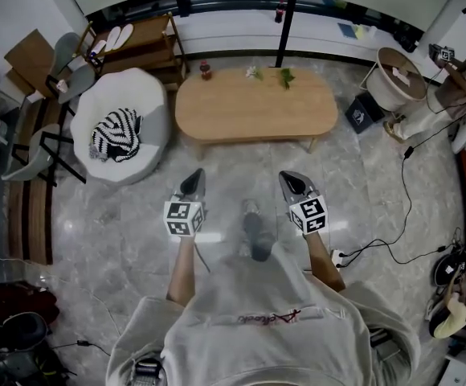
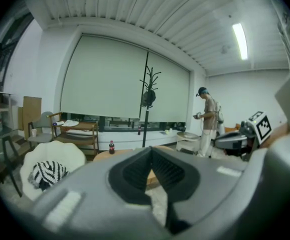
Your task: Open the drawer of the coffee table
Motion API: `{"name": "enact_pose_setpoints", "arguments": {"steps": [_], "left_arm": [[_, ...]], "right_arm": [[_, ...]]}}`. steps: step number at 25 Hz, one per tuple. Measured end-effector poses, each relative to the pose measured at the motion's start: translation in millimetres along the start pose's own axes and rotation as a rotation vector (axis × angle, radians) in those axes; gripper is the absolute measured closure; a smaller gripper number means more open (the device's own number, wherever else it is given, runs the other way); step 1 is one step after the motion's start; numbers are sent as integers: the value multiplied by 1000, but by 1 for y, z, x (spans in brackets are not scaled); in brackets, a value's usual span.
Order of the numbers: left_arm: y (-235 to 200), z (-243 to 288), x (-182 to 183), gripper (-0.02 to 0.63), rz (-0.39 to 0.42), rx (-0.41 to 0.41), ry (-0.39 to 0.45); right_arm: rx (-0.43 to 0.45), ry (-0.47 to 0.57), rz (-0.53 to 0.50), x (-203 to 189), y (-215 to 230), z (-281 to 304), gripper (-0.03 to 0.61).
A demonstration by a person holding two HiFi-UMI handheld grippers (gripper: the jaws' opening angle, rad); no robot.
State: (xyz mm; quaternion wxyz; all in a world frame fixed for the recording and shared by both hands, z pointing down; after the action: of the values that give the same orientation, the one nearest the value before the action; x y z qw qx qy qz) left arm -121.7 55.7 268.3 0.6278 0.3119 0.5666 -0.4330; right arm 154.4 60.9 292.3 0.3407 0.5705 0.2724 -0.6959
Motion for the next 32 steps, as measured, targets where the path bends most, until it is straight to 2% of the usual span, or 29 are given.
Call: {"name": "enact_pose_setpoints", "arguments": {"steps": [10,26,32], "left_arm": [[-39,50,2,615,-5,18,-32],[-101,152,41,615,-17,96,-50],[-109,192,61,615,2,133,-35]], "right_arm": [[6,-13,30,2,34,58,574],[93,5,40,44,110,181,574],[138,24,50,50,144,217,574]]}}
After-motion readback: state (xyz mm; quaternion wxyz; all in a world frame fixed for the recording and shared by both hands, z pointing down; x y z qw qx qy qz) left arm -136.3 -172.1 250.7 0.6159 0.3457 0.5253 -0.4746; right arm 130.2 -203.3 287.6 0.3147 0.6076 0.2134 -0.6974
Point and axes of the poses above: the fingertips, and each gripper's own axes: z forward along the fingers, y to its right, x out of its top, the point moved 5 cm from there along -z, backward along the fingers, and after that the axes turned 7 degrees about y, right-handed, at the moved point
